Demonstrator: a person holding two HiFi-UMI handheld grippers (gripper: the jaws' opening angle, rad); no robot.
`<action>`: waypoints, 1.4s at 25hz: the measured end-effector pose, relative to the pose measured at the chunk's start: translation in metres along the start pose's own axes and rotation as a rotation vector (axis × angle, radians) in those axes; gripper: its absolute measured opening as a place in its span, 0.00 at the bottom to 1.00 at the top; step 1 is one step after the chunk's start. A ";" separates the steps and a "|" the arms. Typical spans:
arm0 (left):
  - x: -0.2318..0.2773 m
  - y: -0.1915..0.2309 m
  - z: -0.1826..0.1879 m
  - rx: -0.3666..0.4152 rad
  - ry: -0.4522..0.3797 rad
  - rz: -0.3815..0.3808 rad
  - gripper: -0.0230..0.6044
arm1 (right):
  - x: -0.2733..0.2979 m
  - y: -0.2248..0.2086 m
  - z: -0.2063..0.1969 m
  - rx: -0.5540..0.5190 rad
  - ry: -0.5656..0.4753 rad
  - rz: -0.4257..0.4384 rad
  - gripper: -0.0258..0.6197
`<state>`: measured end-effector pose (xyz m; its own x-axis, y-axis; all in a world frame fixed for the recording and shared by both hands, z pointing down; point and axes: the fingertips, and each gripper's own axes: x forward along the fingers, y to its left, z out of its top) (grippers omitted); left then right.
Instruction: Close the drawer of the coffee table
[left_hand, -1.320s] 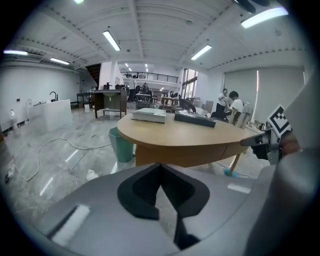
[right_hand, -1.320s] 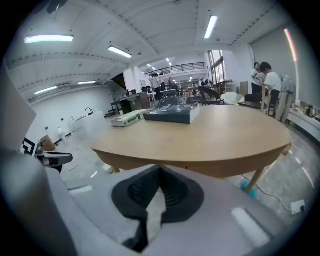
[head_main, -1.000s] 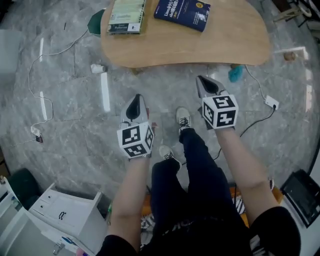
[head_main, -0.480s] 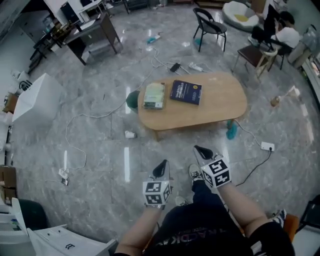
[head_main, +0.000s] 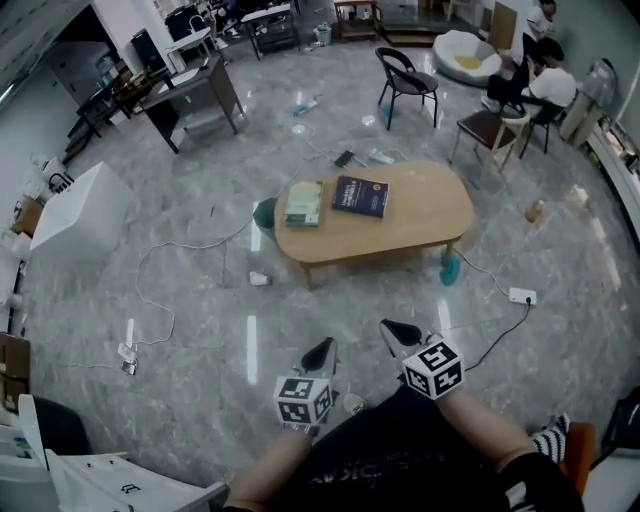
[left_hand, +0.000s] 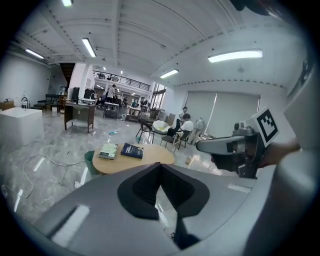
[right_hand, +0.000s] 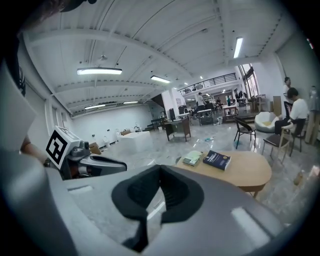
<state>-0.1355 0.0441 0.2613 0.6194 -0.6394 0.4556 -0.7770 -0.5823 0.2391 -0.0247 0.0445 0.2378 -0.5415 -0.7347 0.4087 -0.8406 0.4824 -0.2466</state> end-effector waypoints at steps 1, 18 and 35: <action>-0.004 -0.007 -0.002 -0.006 -0.004 0.001 0.04 | -0.008 0.003 -0.004 -0.004 0.006 0.009 0.04; 0.013 -0.187 -0.034 -0.066 0.004 0.001 0.04 | -0.152 -0.035 -0.070 -0.028 0.097 0.190 0.04; 0.024 -0.257 -0.071 -0.042 0.009 0.038 0.04 | -0.200 -0.056 -0.113 -0.052 0.140 0.264 0.04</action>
<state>0.0710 0.2140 0.2713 0.5887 -0.6560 0.4724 -0.8040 -0.5359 0.2577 0.1323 0.2188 0.2691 -0.7305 -0.5098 0.4544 -0.6674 0.6740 -0.3167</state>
